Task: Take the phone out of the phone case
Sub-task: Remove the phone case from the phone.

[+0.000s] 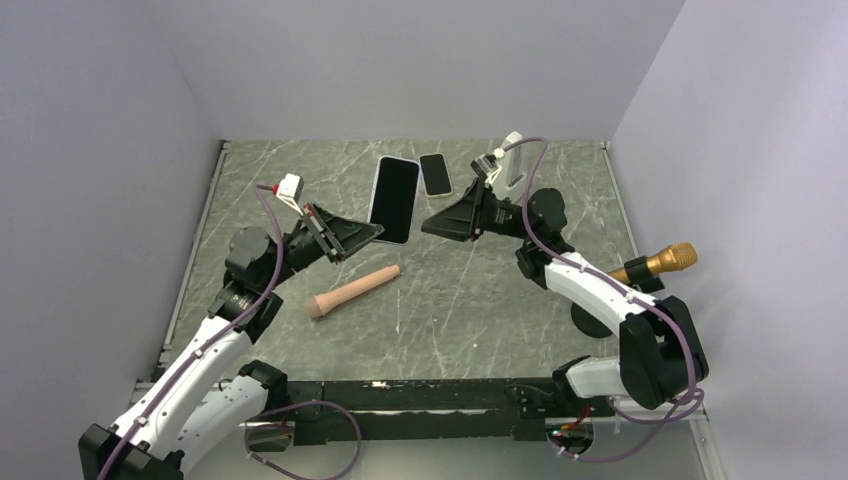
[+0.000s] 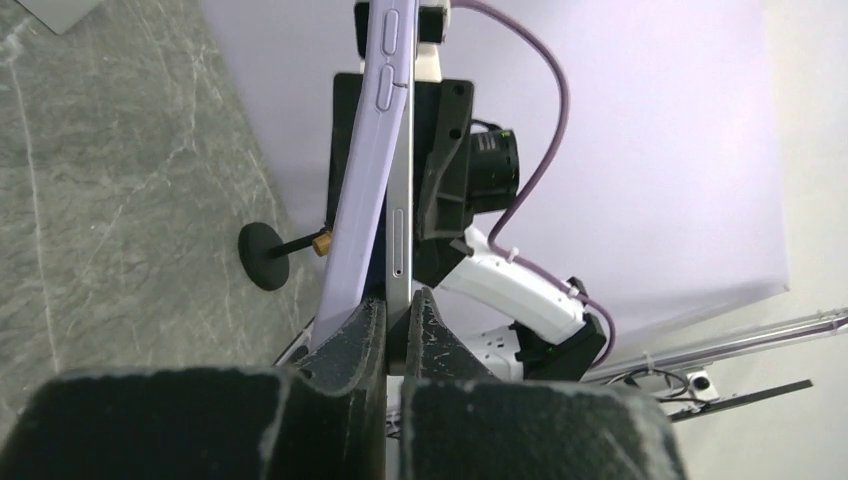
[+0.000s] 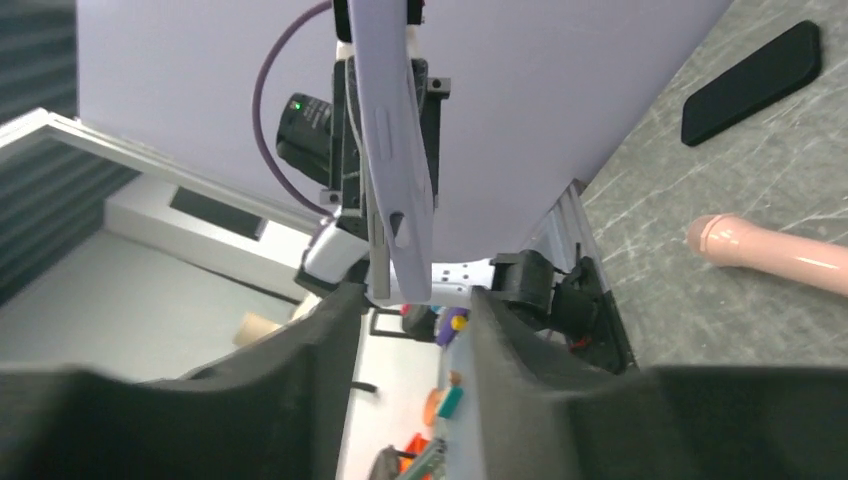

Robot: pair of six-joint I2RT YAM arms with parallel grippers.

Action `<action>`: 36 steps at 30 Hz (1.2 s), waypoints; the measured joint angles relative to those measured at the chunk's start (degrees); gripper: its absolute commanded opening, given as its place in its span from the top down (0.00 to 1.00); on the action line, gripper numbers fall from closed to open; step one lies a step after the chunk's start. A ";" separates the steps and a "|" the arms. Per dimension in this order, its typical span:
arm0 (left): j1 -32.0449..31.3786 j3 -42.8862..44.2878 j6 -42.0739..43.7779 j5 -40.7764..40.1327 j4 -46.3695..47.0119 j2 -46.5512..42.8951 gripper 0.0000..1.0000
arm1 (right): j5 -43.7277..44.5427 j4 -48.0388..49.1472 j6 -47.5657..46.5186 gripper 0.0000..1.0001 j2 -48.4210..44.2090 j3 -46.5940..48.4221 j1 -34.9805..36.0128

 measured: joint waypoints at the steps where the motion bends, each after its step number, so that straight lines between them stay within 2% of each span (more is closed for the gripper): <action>1: 0.00 -0.42 -1.18 -0.52 0.81 0.04 1.00 | 0.55 0.24 -0.35 0.69 -0.33 -0.52 0.46; 10: 0.22 -2.82 -6.93 -3.85 4.81 -0.07 1.00 | 6.21 3.74 -1.44 0.72 -0.48 -1.60 7.85; 14: 0.39 -2.97 -7.76 -5.03 5.68 -0.28 1.00 | 7.45 5.81 -1.60 0.73 0.44 -1.57 8.66; 17: 0.44 -3.04 -8.26 -5.55 5.73 -0.31 1.00 | 7.52 6.12 -1.88 0.67 0.63 -1.62 9.51; 20: 0.42 -3.06 -8.44 -5.66 5.64 -0.44 1.00 | 7.85 6.12 -2.64 0.66 0.61 -2.01 9.97; 36: 0.33 -3.06 -9.05 -5.51 6.08 -0.72 1.00 | 9.11 5.90 -3.48 0.72 2.67 -1.49 11.32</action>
